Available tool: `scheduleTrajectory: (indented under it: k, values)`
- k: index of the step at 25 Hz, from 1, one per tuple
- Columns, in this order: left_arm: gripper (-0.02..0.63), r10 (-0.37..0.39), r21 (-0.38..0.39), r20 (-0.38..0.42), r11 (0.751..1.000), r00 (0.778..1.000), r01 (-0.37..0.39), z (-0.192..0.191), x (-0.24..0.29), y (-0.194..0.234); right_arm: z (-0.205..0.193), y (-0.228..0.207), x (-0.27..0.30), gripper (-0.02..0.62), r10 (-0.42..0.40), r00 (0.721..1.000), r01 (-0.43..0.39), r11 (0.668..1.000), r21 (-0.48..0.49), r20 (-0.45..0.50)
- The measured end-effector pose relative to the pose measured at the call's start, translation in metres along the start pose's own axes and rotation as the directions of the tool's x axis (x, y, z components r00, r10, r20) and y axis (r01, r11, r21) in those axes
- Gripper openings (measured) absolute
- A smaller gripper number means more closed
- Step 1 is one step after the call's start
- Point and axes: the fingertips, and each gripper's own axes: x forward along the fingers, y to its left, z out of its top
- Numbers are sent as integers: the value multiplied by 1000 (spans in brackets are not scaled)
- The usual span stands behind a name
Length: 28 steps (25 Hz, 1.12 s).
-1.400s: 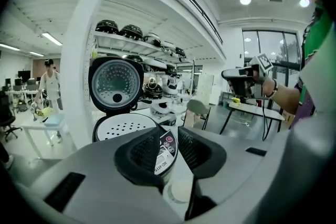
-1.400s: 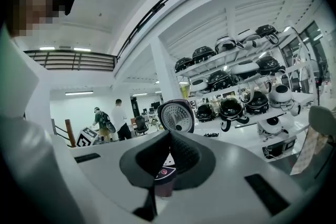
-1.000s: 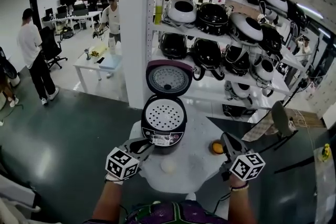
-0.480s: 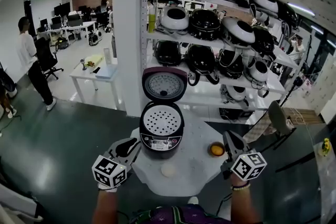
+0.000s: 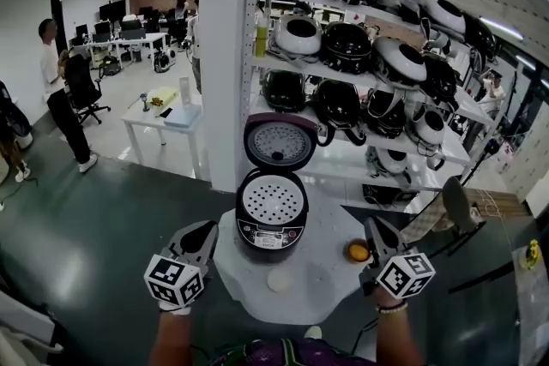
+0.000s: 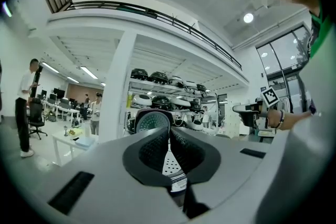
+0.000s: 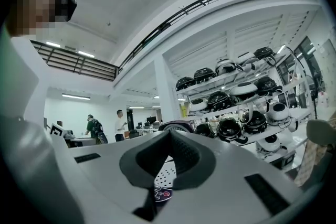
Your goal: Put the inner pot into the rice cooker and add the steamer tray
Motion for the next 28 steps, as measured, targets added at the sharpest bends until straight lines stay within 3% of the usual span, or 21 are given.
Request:
scheduleTrajectory:
  k: [10, 28]
  values:
    - [29, 33, -45, 6, 998, 999, -32, -4, -7, 12, -14, 9, 8, 5, -10, 999, 8, 999, -44, -50]
    - [29, 36, -32, -7, 999, 999, -37, -8, 5, 5, -21, -3, 12, 5, -34, 997, 31, 999, -29, -75]
